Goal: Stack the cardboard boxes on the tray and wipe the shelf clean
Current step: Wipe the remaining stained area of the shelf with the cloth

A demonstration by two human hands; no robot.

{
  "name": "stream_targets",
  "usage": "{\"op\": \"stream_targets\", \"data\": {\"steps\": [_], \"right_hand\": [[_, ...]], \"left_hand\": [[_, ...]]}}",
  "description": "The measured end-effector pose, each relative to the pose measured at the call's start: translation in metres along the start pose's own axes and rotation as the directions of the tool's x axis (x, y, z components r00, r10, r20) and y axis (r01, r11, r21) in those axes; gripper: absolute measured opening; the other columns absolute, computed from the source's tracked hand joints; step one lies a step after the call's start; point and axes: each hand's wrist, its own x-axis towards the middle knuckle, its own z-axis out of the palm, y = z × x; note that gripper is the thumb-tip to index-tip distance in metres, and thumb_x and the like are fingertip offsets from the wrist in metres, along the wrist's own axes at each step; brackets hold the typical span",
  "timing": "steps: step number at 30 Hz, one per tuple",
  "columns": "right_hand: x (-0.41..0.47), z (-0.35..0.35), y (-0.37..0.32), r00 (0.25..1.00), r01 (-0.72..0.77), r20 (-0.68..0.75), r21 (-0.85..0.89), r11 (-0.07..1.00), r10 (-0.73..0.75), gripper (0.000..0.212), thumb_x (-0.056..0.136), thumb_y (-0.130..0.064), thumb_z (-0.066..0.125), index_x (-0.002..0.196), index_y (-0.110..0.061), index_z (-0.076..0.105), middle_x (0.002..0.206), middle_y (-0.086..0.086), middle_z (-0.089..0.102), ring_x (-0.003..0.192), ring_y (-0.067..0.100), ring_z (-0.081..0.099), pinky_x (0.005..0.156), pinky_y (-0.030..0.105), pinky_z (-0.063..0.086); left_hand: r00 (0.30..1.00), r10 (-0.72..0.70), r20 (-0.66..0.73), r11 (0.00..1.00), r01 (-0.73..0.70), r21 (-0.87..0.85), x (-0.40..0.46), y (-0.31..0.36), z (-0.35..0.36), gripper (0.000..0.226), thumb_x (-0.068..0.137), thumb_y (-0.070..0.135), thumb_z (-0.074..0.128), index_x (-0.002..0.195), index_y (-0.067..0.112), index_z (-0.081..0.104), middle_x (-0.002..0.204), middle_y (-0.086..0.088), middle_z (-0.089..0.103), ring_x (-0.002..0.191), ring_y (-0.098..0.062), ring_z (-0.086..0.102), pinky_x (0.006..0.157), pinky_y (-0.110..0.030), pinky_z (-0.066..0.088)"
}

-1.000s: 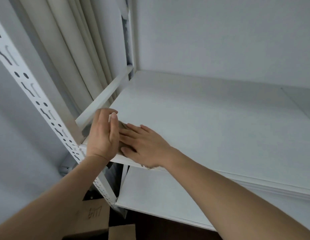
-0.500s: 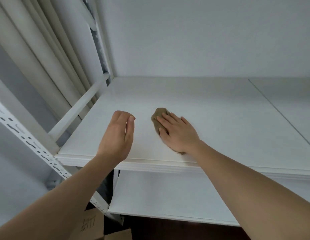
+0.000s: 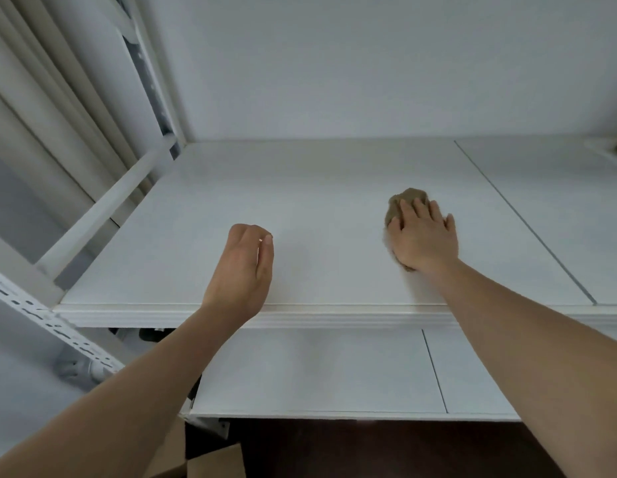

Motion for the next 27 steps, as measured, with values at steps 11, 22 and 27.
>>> {"op": "stream_targets", "data": {"steps": [11, 22, 27], "right_hand": [[-0.051, 0.000, 0.001, 0.993, 0.121, -0.003, 0.027, 0.992, -0.121, 0.057, 0.103, -0.034, 0.019, 0.155, -0.012, 0.015, 0.163, 0.006, 0.010, 0.150, 0.018, 0.006, 0.121, 0.034, 0.007], [-0.101, 0.004, -0.067, 0.815, 0.560, -0.032, 0.299, 0.772, -0.579, 0.044, 0.102, -0.020, 0.039, 0.146, -0.020, 0.042, 0.155, -0.004, 0.033, 0.145, 0.013, 0.025, 0.117, 0.026, 0.019], [-0.125, 0.003, -0.096, 0.811, 0.504, 0.004, 0.505, 0.701, -0.585, 0.036, 0.102, -0.017, 0.042, 0.133, -0.025, 0.059, 0.145, -0.007, 0.049, 0.135, 0.010, 0.041, 0.109, 0.026, 0.032]], "left_hand": [[0.966, -0.230, 0.116, 0.971, 0.237, -0.044, 0.004, 0.024, -0.003, 0.021, 0.100, 0.024, 0.039, 0.109, 0.012, 0.054, 0.119, -0.004, 0.038, 0.092, -0.023, 0.058, 0.080, -0.028, 0.044], [0.840, -0.494, 0.224, 0.857, 0.513, -0.035, 0.011, 0.029, -0.025, 0.028, 0.092, 0.016, 0.048, 0.120, 0.013, 0.052, 0.127, -0.005, 0.039, 0.076, -0.011, 0.049, 0.061, -0.023, 0.040], [0.732, -0.566, 0.379, 0.749, 0.649, -0.135, 0.007, 0.029, -0.043, 0.018, 0.087, 0.002, 0.047, 0.076, 0.017, 0.047, 0.098, -0.007, 0.049, 0.082, -0.026, 0.050, 0.079, -0.031, 0.045]]}}
